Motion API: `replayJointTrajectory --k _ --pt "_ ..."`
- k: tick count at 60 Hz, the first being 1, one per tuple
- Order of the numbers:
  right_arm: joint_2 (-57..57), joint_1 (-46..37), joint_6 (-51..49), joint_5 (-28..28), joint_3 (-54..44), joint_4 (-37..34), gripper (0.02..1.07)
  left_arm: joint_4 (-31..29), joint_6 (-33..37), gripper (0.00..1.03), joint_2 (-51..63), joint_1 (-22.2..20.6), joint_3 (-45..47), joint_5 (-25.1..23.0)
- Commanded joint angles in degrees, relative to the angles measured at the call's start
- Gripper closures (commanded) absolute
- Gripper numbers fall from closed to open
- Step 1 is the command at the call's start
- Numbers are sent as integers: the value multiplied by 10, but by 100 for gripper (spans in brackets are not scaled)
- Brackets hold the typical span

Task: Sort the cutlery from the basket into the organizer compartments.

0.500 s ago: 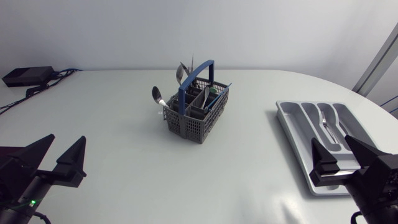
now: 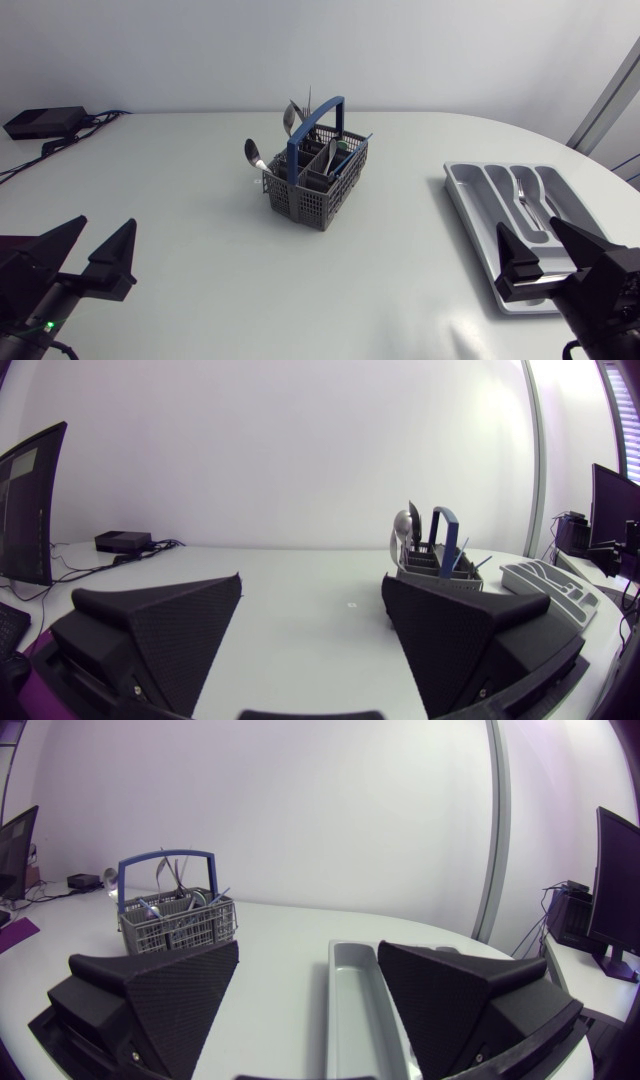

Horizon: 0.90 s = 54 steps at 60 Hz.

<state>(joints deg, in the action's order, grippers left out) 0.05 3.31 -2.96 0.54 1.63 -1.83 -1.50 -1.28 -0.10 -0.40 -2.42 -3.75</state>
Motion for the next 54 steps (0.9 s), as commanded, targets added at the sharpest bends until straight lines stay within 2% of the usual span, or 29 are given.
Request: replayJointTrajectory --k 1,14,20,34,41,45,50,54 --pt "10 20 4 -9 29 -7 7 1 8 8 17 -1 -38 4" --pt "99 26 1 -10 77 7 7 11 8 8 169 -28 -124 4" --pt "144 25 -1 -11 104 13 7 5 0 12 234 -43 -171 4" --pt "266 38 7 -5 166 7 7 -72 -9 12 412 -105 -305 16" --pt "313 48 9 -6 200 -23 7 -119 -8 12 490 -138 -361 17" --pt "344 55 8 -5 226 -57 7 -158 15 12 545 -154 -405 16" --pt "398 59 6 -2 268 -102 7 -218 68 11 628 -172 -468 -11" --pt "420 60 1 -1 286 -119 7 -223 80 11 669 -183 -494 -11"
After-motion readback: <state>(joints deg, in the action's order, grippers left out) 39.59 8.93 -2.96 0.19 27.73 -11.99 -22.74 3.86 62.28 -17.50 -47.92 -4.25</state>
